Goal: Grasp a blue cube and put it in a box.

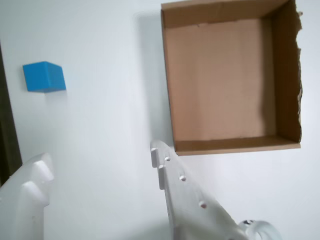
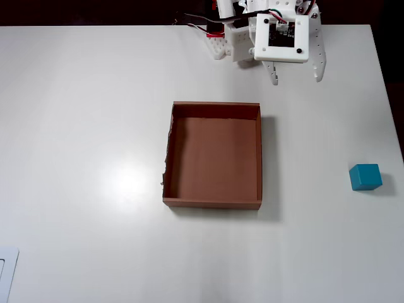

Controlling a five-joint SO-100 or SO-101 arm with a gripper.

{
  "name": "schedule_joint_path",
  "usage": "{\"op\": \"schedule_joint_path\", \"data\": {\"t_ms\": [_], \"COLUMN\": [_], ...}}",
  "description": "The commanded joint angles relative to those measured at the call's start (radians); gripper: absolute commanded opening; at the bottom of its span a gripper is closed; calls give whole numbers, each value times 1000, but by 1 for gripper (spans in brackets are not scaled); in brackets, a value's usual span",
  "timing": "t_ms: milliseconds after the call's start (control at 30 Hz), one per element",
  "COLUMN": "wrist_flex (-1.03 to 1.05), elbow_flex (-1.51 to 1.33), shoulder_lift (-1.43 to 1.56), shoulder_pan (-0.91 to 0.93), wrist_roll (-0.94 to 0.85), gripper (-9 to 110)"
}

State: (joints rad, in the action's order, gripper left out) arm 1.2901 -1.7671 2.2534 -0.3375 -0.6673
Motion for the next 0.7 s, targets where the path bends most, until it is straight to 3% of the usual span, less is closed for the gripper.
{"op": "schedule_joint_path", "data": {"t_ms": [0,667], "wrist_flex": [12,132], "elbow_flex": [143,833], "shoulder_lift": [-66,-871], "shoulder_pan": [-52,-298], "wrist_roll": [12,8], "gripper": [24,25]}}
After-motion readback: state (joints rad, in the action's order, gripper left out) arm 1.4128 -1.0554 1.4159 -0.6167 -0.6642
